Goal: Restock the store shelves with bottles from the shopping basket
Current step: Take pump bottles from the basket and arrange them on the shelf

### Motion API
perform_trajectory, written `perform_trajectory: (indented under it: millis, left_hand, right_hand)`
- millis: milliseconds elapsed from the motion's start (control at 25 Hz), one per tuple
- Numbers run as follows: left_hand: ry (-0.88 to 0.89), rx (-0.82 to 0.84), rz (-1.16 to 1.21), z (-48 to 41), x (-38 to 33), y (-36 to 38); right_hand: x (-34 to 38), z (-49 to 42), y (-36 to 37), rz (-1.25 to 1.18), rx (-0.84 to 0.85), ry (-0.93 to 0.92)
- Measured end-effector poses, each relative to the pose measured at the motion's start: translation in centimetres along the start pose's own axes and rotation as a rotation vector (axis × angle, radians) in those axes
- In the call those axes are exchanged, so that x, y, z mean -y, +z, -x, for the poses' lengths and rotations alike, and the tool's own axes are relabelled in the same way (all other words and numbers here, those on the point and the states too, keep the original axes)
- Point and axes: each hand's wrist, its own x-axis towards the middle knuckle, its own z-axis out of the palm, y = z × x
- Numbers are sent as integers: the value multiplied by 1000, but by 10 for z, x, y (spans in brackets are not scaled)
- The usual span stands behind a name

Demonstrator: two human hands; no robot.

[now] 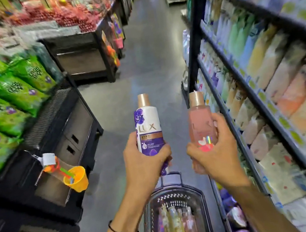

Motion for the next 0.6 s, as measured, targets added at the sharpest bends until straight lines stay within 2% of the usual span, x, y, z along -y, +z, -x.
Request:
perform_trajectory:
  millis: [200,440,600]
  left_hand:
    - [139,149,81,12,-73,-9]
    - [263,451,273,59,-140,-11]
    - [251,701,406,112,-173,4]
  right_hand:
    - [92,32,-32,54,-233,-163]
    - [177,114,-71,192,-511,-302]
    - [224,192,-105,360,-698,-341]
